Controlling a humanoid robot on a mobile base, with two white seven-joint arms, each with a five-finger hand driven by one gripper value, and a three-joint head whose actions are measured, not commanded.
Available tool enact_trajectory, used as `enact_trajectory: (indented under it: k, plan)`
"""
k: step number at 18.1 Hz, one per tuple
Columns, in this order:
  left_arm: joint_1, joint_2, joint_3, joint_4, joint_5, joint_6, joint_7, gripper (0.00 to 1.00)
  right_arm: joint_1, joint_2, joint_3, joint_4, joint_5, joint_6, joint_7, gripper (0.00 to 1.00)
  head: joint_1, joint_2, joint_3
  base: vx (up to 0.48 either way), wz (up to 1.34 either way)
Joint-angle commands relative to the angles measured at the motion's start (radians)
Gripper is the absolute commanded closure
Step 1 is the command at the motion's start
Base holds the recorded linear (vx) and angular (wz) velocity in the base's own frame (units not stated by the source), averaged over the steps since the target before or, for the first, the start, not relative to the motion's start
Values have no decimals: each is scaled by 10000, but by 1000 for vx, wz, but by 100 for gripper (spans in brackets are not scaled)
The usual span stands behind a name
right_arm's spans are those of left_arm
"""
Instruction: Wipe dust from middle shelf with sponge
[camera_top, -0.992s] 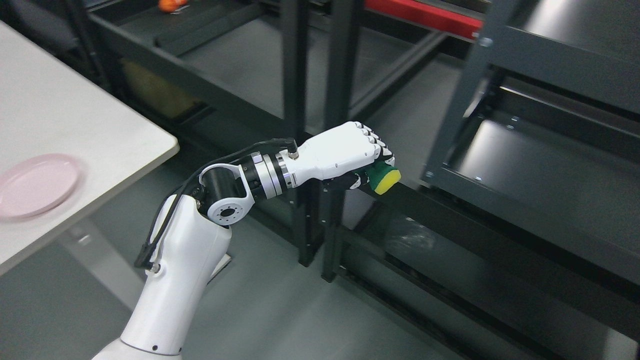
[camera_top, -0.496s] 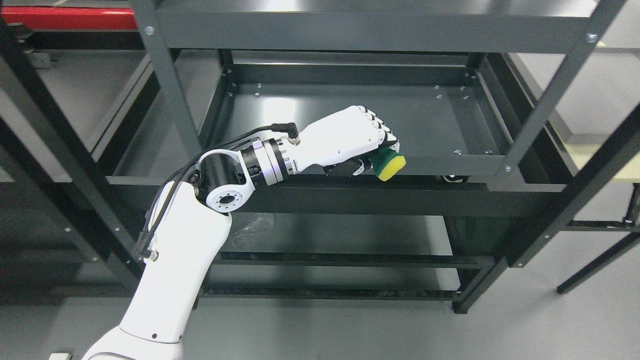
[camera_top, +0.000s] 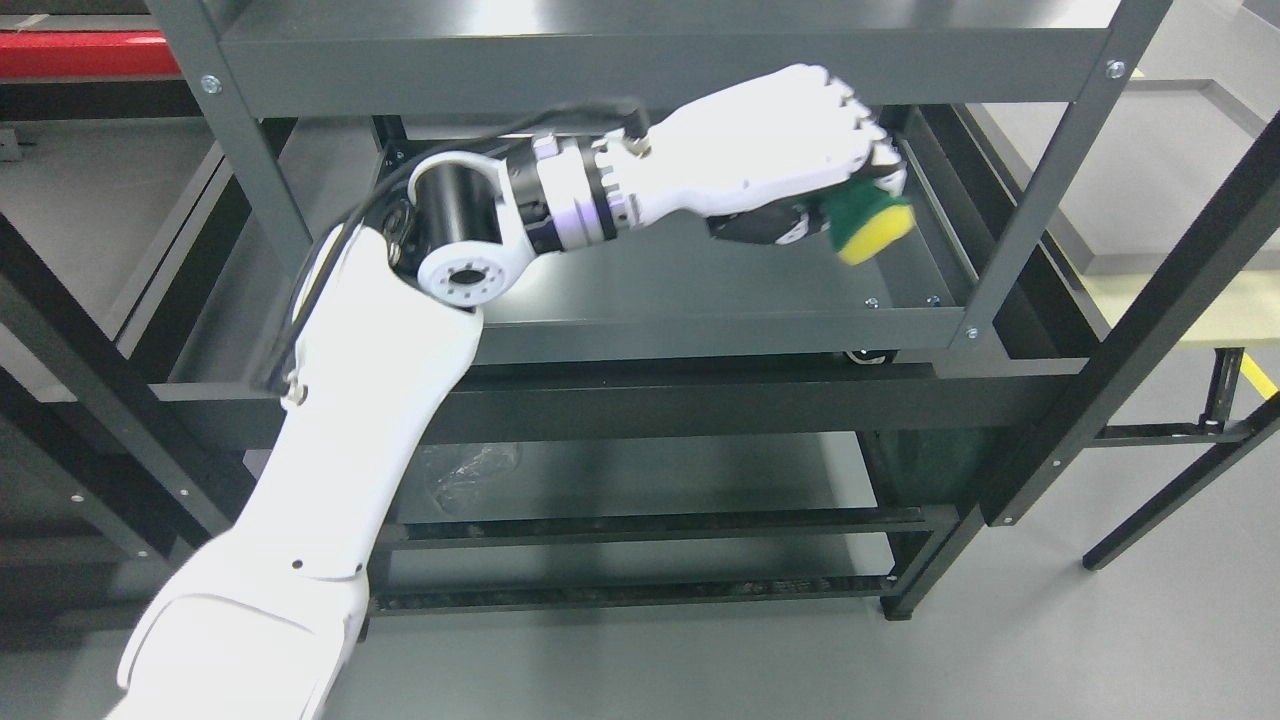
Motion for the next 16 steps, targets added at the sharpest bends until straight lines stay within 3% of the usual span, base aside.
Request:
enact_trajectory:
  k: [1,5,11,16]
  plan:
    - [-2563,175,-2236,84,1197,1,-8,99,6,-175,0,-174,0,729,3,0,0,0,0,-1,63]
    - [-4636,175,-2037,987,-714,1,160,99,6,-175,0,-174,0,729,3,0,0,0,0,-14,43]
    - [-4901,175,-2480,2015,-2927,1,1032,99,6,-175,0,-174,0,729,3,0,0,0,0,-4,12]
    - [-4763,175,-2957,3029,-3864,1,1571,99,6,-175,0,-174,0,729,3,0,0,0,0,0,0]
